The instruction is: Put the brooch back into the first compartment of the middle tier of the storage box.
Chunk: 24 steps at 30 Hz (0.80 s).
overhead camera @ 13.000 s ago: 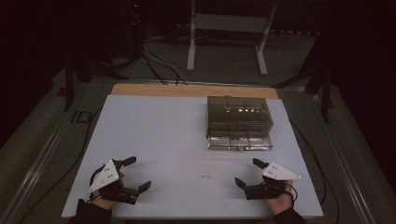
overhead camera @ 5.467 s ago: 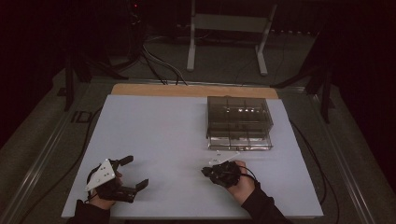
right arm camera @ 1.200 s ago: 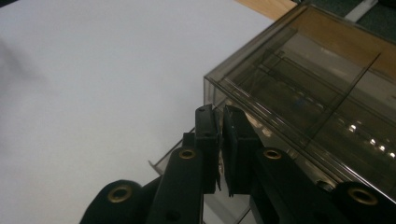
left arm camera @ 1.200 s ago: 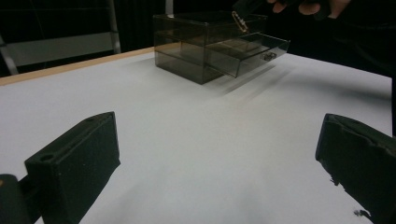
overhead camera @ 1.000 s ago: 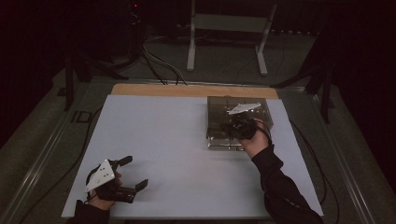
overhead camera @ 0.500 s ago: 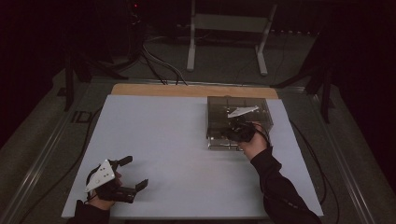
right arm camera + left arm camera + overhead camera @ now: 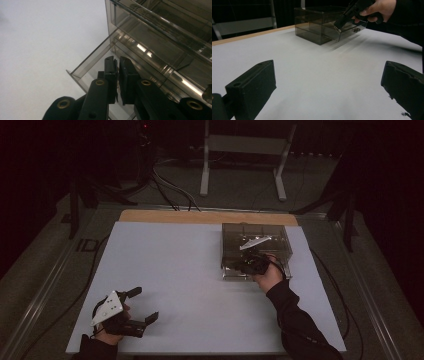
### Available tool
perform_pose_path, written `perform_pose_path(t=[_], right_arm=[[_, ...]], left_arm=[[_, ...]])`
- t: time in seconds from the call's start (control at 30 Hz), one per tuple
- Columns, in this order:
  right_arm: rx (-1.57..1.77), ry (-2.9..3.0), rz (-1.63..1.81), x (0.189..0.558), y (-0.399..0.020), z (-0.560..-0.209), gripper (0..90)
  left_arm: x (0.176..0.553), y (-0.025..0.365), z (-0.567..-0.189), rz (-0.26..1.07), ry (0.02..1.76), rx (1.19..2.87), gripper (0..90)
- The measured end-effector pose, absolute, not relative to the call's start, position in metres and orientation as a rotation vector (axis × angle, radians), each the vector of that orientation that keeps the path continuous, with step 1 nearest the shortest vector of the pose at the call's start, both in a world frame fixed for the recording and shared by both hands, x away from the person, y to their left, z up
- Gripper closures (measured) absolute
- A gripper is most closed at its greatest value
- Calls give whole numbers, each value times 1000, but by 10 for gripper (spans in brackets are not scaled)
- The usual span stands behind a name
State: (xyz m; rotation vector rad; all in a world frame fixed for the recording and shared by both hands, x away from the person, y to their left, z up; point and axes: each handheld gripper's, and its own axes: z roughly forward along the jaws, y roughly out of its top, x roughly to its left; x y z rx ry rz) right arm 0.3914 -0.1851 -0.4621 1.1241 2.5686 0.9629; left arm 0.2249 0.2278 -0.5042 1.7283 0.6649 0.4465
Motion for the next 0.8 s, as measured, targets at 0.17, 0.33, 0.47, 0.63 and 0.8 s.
perform_pose_path(t=[0.17,0.33,0.47,0.63,0.8], right_arm=[[1131,2571,950,393,-184,-463,850],[1145,2541,951,394,-184,-461,773],[1142,2527,956,393,-183,-457,690],[1130,2495,951,388,-182,-450,558],[1128,2473,984,383,-184,-444,460]], left_arm=[[225,228,-504,444,666,1728,4],[225,228,-504,445,665,1726,4],[225,228,-504,446,663,1728,4],[224,228,-504,449,664,1727,4],[224,228,-504,450,666,1725,4]])
